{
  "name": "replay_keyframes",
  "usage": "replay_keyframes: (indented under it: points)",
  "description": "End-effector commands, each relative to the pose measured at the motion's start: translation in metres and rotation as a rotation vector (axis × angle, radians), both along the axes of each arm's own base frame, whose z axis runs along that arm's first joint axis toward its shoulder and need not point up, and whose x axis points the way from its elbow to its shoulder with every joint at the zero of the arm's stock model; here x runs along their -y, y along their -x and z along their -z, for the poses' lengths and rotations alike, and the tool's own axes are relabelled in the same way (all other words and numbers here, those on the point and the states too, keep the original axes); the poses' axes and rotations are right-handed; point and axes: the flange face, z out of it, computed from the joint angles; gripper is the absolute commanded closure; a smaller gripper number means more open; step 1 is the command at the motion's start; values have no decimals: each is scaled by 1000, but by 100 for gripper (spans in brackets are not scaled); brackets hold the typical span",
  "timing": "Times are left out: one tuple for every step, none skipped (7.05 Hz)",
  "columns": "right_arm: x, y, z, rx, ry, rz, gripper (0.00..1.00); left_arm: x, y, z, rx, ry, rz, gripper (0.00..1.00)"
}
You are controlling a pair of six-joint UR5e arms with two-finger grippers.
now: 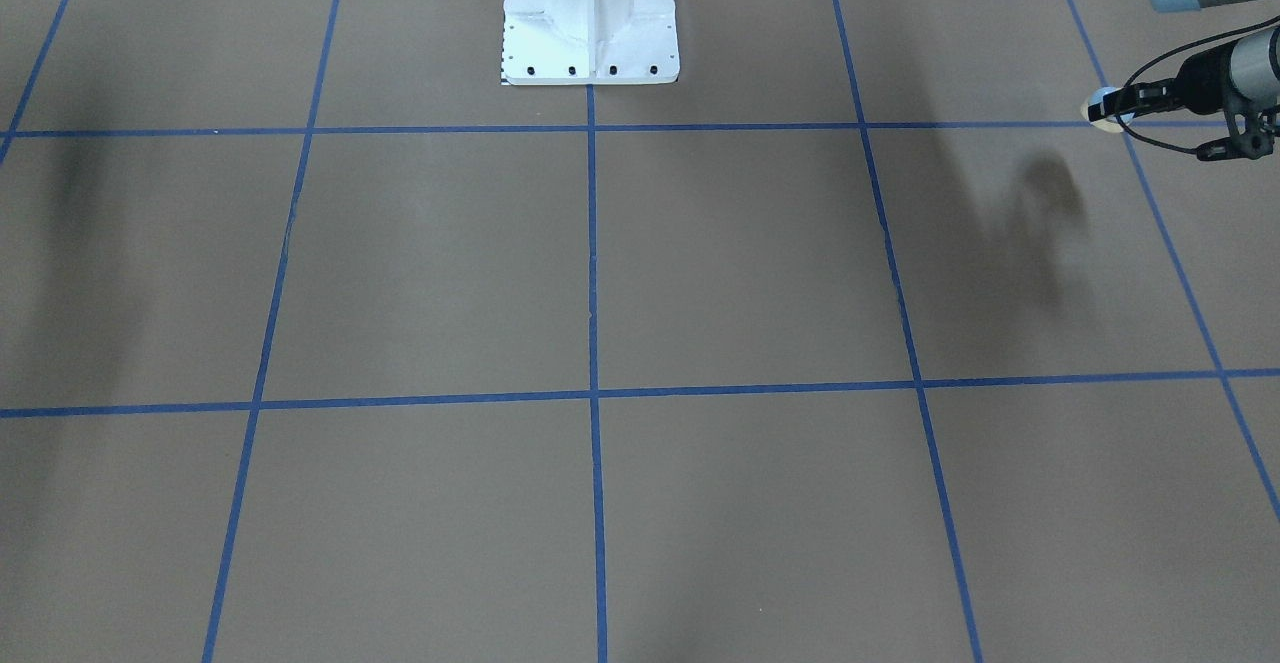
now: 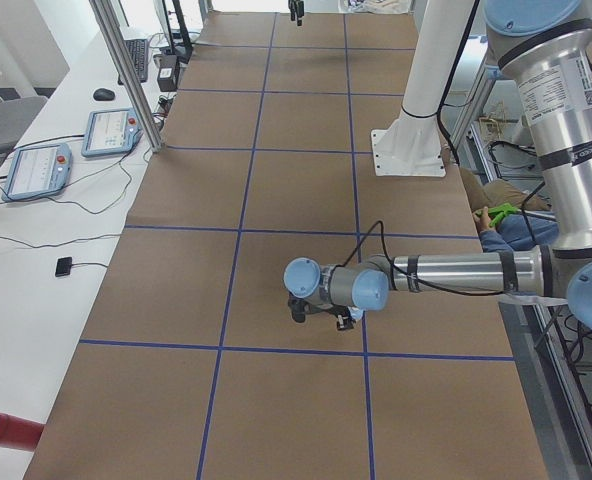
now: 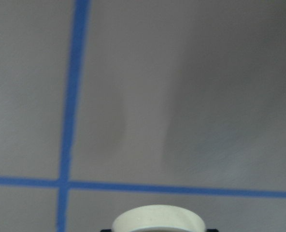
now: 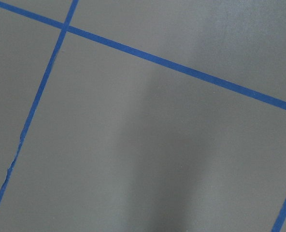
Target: Place and press bell with both arms
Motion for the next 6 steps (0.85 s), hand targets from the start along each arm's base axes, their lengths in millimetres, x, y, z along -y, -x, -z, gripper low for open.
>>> replay_keyframes:
  points:
    - [2,-2,-3,-31,-8,-8,0,95,-45,106,-2,-16,1,53]
    - [2,-2,-5,-34,-5,-8,0,123,-69,152,-2,-15,-8,53]
    - [4,-2,-5,-59,-13,-14,0,141,-125,213,9,-2,-27,53]
    - [8,-2,-3,-80,-25,-19,0,146,-188,268,38,11,-43,53]
    - [13,-1,0,-80,-29,-22,0,161,-243,322,55,-5,-52,53]
    - [13,0,-2,-80,-25,-20,0,173,-313,370,67,18,-86,53]
